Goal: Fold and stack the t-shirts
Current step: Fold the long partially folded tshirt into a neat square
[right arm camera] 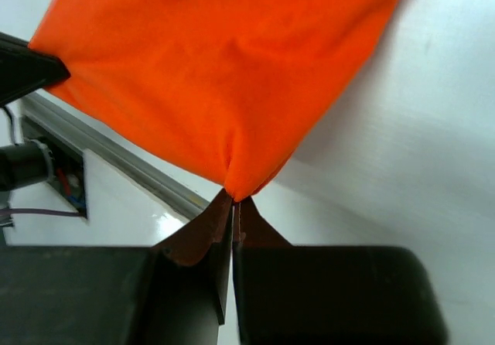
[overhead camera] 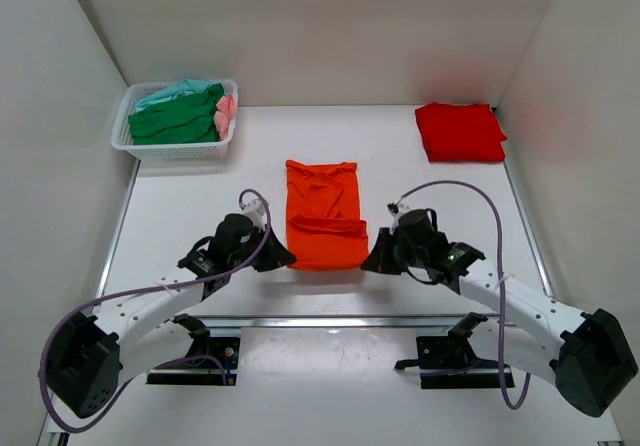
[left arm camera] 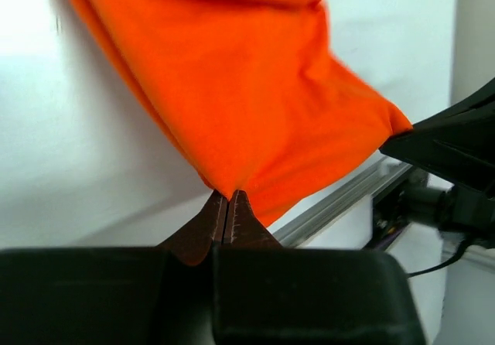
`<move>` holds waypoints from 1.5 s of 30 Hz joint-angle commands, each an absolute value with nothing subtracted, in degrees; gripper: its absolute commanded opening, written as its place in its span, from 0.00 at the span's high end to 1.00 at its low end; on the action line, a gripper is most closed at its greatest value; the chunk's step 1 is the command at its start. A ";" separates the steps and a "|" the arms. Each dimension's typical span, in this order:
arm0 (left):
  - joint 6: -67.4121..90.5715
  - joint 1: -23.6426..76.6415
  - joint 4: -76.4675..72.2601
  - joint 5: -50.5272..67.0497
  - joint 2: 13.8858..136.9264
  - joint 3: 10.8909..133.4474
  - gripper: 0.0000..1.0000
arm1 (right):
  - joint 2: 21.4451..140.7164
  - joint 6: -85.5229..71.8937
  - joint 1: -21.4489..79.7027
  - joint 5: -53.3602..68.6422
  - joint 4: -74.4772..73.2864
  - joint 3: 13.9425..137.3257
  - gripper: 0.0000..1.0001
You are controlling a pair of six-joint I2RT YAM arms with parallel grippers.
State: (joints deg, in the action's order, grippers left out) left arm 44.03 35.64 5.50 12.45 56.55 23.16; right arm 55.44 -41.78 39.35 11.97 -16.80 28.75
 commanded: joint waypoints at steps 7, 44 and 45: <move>39.29 27.60 9.05 19.95 69.50 41.91 1.00 | 70.81 -26.90 26.73 21.27 -19.86 51.22 1.00; 38.50 14.41 -7.74 26.28 109.33 75.76 0.01 | 116.98 -18.72 9.93 25.48 -9.93 91.68 0.32; 37.89 14.94 -7.56 25.41 110.12 75.94 0.02 | 116.90 -18.46 10.19 26.01 -10.02 91.06 0.32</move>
State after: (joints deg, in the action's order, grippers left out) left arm 41.50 13.34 -9.63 25.45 110.41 73.34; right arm 121.05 -20.03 8.19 21.96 -13.61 92.27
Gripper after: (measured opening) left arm 0.982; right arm 0.682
